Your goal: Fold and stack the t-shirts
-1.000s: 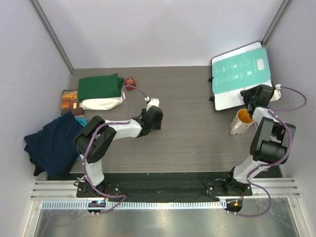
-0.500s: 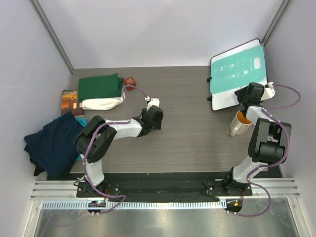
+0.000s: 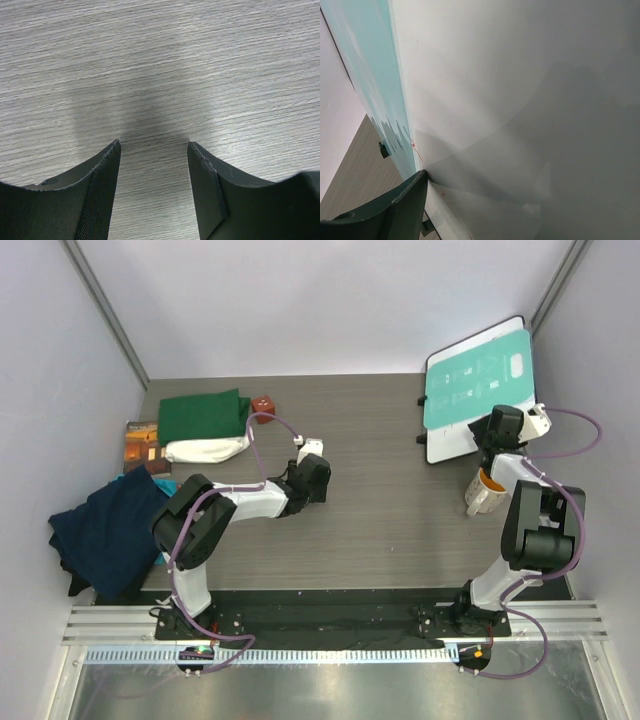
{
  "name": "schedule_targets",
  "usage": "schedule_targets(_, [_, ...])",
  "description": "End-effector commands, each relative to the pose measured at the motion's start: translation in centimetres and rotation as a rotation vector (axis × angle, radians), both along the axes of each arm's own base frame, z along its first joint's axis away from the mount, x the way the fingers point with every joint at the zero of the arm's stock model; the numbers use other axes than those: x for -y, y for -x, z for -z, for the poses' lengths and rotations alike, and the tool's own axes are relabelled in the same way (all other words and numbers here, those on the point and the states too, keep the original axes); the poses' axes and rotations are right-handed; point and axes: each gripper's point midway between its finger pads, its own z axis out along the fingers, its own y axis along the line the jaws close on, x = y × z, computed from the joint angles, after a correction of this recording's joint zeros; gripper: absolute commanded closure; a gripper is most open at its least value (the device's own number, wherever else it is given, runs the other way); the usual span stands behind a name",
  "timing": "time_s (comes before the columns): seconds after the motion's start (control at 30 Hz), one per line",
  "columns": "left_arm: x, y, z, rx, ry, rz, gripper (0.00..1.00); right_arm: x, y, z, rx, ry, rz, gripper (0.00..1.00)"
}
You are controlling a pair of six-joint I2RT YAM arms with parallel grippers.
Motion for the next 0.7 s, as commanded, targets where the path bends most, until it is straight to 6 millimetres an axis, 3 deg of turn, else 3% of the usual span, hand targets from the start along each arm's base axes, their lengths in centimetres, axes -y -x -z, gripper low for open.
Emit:
schedule_targets(0.0, [-1.1, 2.5, 3.5, -0.135, -0.058, 0.022, 0.43, -32.1, 5.2, 4.0, 0.033, -0.210, -1.325, 0.99])
schedule_targets(0.17, [-1.2, 2.5, 3.6, -0.139, -0.063, 0.021, 0.43, -33.8, 7.0, 4.1, 0.035, -0.229, -1.368, 0.99])
schedule_targets(0.33, [-1.2, 2.6, 3.5, -0.140, -0.062, 0.018, 0.44, -34.2, 8.4, 4.6, 0.033, -0.249, -1.373, 0.99])
schedule_targets(0.67, [-1.3, 2.6, 3.5, -0.138, -0.063, 0.015, 0.44, -34.0, 8.2, 5.2, 0.021, -0.240, -1.360, 0.99])
